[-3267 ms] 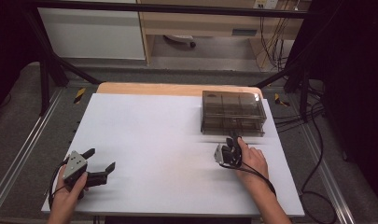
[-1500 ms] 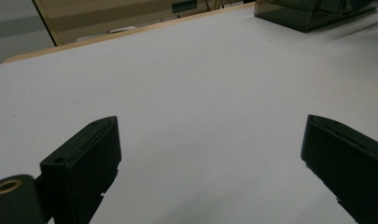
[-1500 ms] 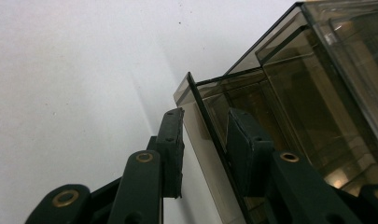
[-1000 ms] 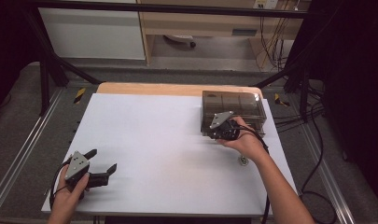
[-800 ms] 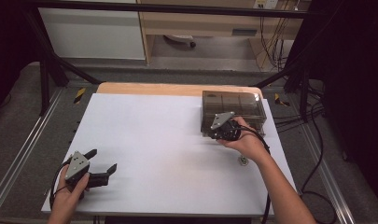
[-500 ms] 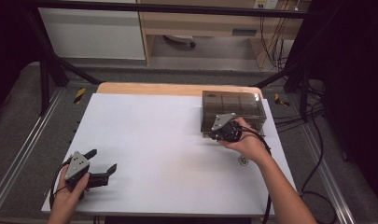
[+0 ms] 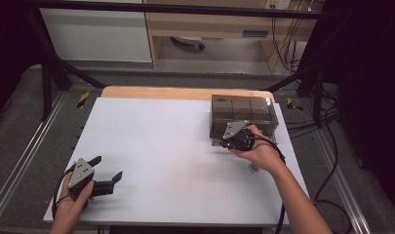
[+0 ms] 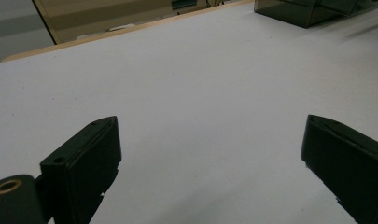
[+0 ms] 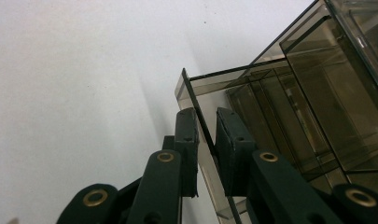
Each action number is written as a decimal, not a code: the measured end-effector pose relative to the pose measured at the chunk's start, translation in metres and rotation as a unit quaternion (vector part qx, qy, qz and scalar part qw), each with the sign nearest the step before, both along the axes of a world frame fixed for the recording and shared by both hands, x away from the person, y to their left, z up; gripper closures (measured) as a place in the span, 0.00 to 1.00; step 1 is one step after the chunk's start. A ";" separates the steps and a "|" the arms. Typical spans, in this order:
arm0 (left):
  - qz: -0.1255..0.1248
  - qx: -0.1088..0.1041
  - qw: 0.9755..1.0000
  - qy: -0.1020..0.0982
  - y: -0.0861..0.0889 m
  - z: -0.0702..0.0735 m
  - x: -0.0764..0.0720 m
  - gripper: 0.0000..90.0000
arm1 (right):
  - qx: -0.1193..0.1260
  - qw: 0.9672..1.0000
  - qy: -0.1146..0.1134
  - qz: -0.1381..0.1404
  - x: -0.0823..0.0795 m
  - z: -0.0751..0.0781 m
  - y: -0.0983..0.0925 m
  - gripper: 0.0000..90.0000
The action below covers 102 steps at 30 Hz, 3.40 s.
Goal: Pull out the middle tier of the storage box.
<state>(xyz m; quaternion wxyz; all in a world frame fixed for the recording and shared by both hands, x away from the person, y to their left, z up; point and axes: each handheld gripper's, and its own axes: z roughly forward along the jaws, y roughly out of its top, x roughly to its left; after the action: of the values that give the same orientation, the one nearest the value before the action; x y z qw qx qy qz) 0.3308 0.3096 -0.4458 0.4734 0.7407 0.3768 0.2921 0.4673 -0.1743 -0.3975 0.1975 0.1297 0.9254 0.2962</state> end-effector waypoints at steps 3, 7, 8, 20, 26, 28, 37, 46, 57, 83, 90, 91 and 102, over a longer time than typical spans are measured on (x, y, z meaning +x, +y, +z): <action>0.000 0.000 1.000 0.000 0.000 0.000 0.000 0.06 | -0.001 1.000 0.001 0.001 -0.001 0.000 0.000 0.88; 0.000 -0.001 1.000 0.000 0.000 0.000 0.000 0.06 | -0.001 1.000 0.002 0.004 -0.003 0.000 0.000 0.89; -0.001 0.000 1.000 0.000 0.000 0.000 0.000 0.06 | -0.002 1.000 0.001 0.004 -0.003 0.000 0.000 0.89; 0.000 0.004 1.000 0.000 -0.001 0.000 0.000 0.06 | -0.004 1.000 -0.006 0.012 -0.012 0.000 -0.001 0.91; -0.001 0.005 1.000 0.000 -0.001 0.000 0.000 0.06 | -0.002 1.000 -0.005 0.010 -0.015 0.000 -0.002 0.91; 0.000 0.004 1.000 -0.001 -0.001 0.000 0.000 0.06 | -0.001 1.000 -0.005 0.009 -0.015 0.000 -0.002 0.91; -0.003 0.007 1.000 0.000 -0.001 0.000 0.000 0.06 | -0.010 1.000 0.007 0.009 -0.011 -0.006 0.002 0.83; -0.003 0.006 1.000 -0.001 -0.001 0.000 0.000 0.06 | -0.027 0.999 0.015 0.016 -0.010 -0.012 0.005 0.85; -0.003 0.007 1.000 -0.001 -0.001 0.000 0.000 0.06 | -0.027 0.999 0.018 0.022 -0.014 -0.012 0.007 0.86; 0.003 0.008 1.000 -0.007 -0.001 0.001 -0.001 0.06 | 0.151 0.958 -0.054 -0.240 -0.103 -0.027 -0.005 0.13; 0.015 -0.002 1.000 -0.011 0.002 0.000 0.000 0.06 | 0.152 0.951 -0.031 -0.268 -0.117 -0.034 -0.017 0.13; 0.017 -0.002 1.000 -0.012 0.003 0.000 0.000 0.06 | 0.150 0.950 -0.031 -0.273 -0.118 -0.034 -0.019 0.13; 0.015 -0.009 1.000 -0.020 0.004 0.000 0.000 0.05 | 0.199 0.920 -0.009 -0.338 -0.119 -0.023 -0.051 0.09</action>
<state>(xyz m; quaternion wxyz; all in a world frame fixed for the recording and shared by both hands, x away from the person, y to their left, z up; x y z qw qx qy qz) 0.3305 0.3139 -0.4454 0.4831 0.7247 0.3813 0.3100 0.3480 -0.2258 -0.4209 0.2643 0.4687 0.7466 0.3912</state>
